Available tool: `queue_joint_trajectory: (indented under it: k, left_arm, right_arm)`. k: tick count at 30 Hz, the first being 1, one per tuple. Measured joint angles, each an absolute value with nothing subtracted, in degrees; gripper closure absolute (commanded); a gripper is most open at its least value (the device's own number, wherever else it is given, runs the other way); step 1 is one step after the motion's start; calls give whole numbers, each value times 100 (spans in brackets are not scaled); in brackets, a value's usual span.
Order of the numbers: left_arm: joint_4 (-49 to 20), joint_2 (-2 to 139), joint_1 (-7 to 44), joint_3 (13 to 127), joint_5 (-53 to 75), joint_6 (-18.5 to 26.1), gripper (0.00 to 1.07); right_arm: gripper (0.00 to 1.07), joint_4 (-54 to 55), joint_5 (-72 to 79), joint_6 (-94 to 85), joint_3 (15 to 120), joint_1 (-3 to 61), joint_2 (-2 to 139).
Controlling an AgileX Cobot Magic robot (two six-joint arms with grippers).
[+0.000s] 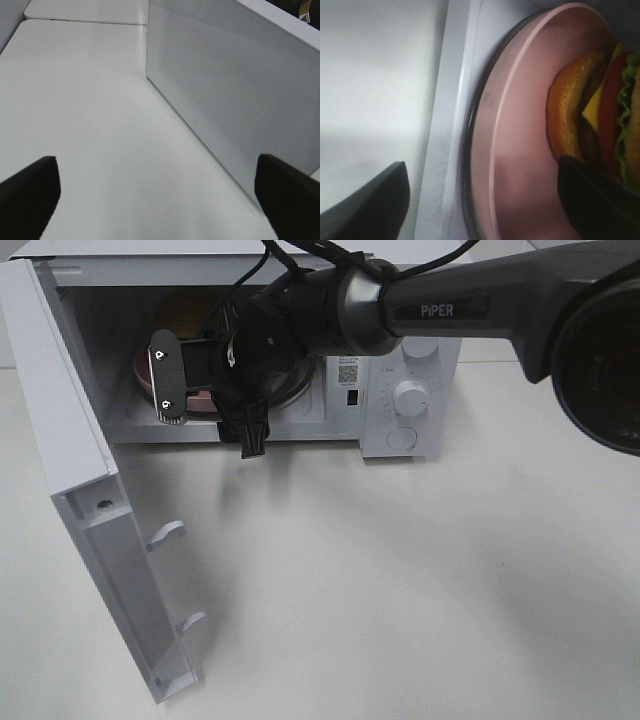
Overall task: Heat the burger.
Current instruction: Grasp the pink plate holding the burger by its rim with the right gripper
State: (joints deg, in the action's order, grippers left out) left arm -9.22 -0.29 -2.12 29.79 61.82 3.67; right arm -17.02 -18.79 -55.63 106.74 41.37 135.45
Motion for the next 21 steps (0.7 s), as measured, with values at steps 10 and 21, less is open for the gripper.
queue_joint_trajectory:
  k: [10,21]
  left_arm:
    - [-922,-29,-212,2979,6182,367,9]
    - [-922,-29,-212,2979,6182,367,9]
  right_arm:
    - [31,-1576,-1965,-5558,11276,4137,13969]
    - [36,-1387,-1988,-5558,11408,4079,14175]
